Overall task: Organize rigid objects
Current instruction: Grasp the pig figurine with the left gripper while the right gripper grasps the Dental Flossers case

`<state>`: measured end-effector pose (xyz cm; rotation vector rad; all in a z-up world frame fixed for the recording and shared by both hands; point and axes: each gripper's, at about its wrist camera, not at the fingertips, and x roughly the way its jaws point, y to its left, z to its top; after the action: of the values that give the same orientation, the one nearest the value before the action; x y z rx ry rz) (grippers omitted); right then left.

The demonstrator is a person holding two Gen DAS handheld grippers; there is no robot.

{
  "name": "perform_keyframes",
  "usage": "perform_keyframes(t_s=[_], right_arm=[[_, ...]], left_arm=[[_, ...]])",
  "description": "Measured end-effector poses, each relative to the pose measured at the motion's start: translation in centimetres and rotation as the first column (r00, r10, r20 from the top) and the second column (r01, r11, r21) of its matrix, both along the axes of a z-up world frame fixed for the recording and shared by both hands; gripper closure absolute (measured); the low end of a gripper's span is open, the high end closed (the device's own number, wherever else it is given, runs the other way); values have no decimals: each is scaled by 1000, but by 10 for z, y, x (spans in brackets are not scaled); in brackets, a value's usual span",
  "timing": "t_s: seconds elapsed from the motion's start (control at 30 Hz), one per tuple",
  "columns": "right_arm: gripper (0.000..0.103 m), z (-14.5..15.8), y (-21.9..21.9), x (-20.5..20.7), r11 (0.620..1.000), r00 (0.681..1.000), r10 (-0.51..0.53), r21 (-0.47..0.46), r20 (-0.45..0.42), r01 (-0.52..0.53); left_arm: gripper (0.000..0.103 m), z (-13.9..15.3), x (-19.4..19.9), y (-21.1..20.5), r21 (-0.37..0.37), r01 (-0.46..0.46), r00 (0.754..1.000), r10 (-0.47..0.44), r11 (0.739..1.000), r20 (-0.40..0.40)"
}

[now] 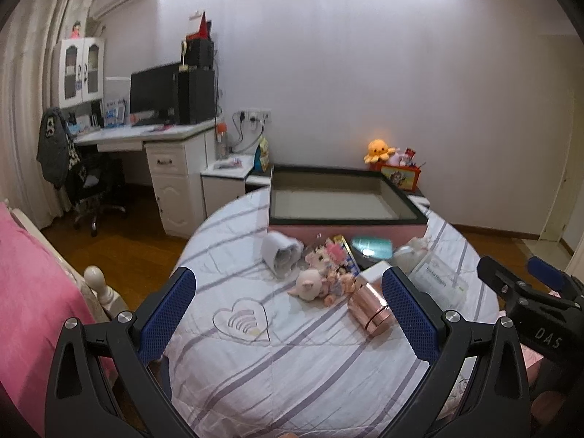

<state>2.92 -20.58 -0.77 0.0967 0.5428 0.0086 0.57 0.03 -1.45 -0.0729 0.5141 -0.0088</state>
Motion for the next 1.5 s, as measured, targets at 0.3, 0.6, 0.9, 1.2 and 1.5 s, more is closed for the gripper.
perform_keyframes(t_s=[0.3,0.6,0.9,1.2,1.5], right_arm=[[0,-37,-19,26,1000,996,-13,-4,-93,13],[0,-74,-36,61,1000,981,-14,-17,-195,11],[0,-84,-32,93,998,970,47,-28,-238,-55],[0,-95,-27,121,993,948,101,-26,-302,-114],[36,-95,-42,130,974,916,226,55,-333,-220]], left_arm=[[0,-43,33,-3,-18,13,991,-15,1000,-130],[0,-87,90,-4,20,-15,974,20,1000,-228],[0,-101,128,-18,38,66,952,-52,997,-303],[0,-108,157,-34,30,77,931,-61,997,-359],[24,-112,163,-33,-79,127,912,-148,989,-383]])
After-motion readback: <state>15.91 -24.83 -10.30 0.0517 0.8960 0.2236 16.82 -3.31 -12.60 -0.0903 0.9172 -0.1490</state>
